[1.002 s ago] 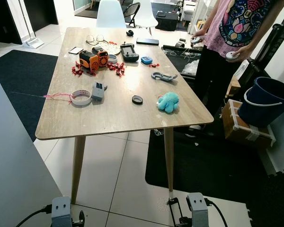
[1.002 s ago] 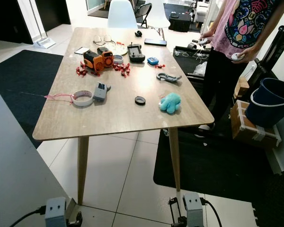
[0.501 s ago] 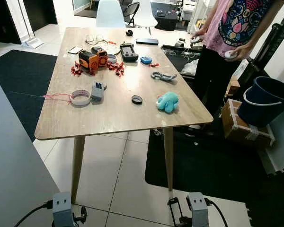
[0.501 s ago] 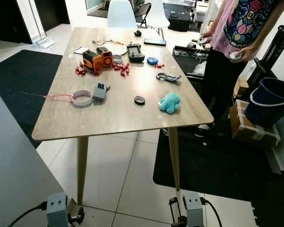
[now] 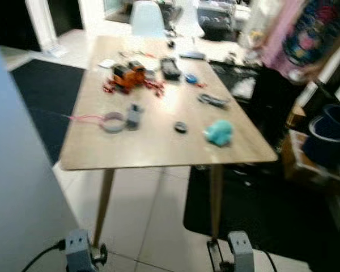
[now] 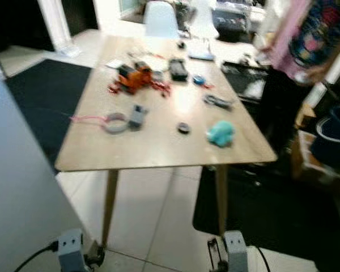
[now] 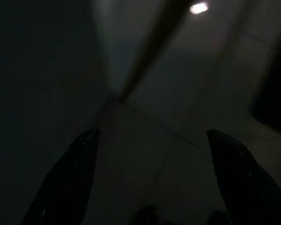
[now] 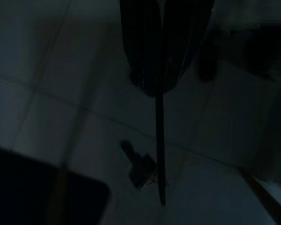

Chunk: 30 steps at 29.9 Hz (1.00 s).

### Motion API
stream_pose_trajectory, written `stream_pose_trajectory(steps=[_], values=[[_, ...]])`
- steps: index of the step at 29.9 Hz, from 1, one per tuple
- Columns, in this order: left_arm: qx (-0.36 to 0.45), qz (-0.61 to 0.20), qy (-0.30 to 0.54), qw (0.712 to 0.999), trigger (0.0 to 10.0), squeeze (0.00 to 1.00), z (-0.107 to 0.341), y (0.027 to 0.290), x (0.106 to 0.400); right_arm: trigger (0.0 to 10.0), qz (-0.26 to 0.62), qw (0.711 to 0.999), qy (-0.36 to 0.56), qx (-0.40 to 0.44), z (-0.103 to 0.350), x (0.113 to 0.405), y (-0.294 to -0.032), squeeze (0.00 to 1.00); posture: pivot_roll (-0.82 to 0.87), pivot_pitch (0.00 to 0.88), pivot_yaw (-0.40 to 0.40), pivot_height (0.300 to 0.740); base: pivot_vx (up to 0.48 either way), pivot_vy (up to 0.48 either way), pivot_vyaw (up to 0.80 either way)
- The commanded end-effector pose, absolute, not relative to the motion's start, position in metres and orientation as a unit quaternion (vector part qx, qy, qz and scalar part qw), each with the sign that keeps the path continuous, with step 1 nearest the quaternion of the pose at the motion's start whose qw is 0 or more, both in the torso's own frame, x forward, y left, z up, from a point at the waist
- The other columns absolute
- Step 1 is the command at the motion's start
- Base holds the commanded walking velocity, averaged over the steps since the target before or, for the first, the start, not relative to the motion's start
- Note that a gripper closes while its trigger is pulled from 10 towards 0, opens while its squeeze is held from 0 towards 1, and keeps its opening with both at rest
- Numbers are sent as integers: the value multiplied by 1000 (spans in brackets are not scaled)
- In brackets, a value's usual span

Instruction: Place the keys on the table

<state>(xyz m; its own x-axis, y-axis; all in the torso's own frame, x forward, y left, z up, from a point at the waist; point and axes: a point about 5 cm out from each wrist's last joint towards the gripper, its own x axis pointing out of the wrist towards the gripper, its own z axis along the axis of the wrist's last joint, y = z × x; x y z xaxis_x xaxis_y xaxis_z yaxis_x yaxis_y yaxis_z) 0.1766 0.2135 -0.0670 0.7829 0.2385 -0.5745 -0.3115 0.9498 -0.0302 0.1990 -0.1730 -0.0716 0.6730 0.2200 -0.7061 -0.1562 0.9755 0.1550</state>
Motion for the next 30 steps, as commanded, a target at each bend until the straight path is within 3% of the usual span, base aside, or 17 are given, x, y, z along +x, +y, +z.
stream_pose_trajectory(steps=[1, 5, 30], values=[[-70, 142, 292, 943, 10000, 0, -66, 208, 181, 10000, 93, 910, 403, 37, -75, 192, -181, 0, 34, 78, -53, 740, 277, 0, 0], [-70, 143, 290, 944, 10000, 0, -66, 207, 181, 10000, 94, 909, 404, 36, -75, 191, -182, 0, 33, 79, -54, 740, 264, 0, 0], [-69, 148, 272, 948, 10000, 0, -61, 210, 180, 10000, 99, 909, 405, 33, -75, 191, -180, 0, 37, 68, -55, 740, 0, 0, 0]])
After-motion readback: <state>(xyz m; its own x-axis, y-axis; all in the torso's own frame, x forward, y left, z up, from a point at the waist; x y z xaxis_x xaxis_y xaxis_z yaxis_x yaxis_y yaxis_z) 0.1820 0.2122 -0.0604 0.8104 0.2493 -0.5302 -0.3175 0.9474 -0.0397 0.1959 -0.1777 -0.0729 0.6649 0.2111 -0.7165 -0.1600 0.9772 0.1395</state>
